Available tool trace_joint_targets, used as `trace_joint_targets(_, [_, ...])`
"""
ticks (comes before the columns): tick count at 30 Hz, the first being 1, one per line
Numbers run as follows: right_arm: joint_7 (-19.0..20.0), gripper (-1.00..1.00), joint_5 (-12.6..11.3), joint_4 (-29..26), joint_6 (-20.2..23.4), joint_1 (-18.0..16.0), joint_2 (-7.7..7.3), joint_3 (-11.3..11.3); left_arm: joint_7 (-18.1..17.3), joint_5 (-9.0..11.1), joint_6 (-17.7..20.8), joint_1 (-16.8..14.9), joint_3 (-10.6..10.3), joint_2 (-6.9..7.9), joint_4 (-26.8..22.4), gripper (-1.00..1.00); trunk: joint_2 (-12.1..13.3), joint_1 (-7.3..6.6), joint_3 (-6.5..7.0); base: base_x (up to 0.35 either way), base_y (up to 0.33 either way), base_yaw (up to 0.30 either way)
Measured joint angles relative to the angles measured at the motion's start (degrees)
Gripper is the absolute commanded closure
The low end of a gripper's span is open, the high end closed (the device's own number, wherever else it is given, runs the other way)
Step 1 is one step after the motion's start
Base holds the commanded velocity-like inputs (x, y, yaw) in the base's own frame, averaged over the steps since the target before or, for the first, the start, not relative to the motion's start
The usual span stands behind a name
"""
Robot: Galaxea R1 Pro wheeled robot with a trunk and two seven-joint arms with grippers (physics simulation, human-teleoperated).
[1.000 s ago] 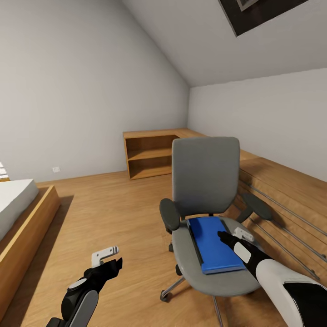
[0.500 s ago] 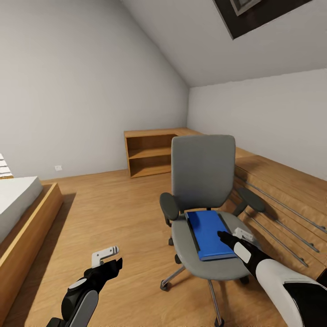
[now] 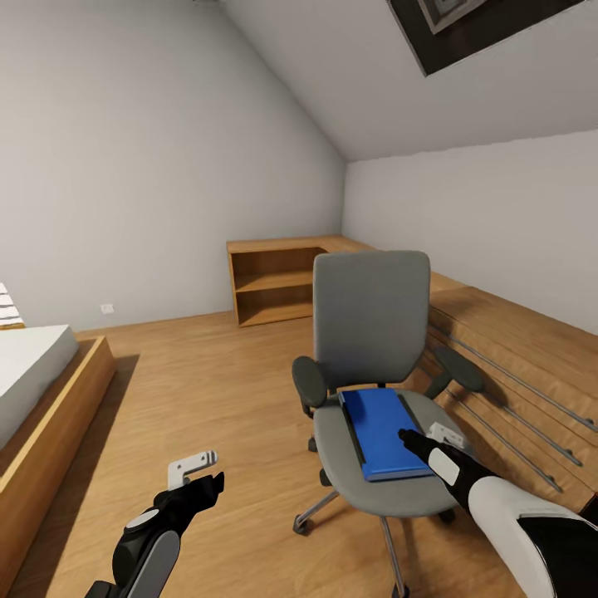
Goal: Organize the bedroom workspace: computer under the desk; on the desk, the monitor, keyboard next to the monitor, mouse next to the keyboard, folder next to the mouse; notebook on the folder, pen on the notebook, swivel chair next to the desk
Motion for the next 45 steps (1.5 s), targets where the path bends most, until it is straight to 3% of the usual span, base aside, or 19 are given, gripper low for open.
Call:
trace_joint_targets(7, [-0.07, -1.0, -0.19, 0.19, -0.03, 0.06, 0.0, 0.03, 0.06, -0.04, 0.0, 0.0, 0.0, 0.0, 0.07, -1.0, 2.81, -1.53, 1.24, 0.0, 0.0, 0.0])
trace_joint_targets(27, [0.01, -1.0, -0.28, 0.04, -0.27, 0.06, -0.01, -0.1, -0.03, -0.04, -0.06, 0.0, -0.22, 0.0, 0.16, -1.0, 2.83, -1.55, 1.25, 0.037, 0.0, 0.0])
trace_joint_targets(45, [0.12, -1.0, -0.24, -0.09, -4.79, 0.08, -0.02, -0.06, -0.03, -0.13, -0.08, 0.0, -0.26, 0.0, 1.03, -1.0, 2.83, -1.55, 1.25, 0.13, 0.0, 0.0])
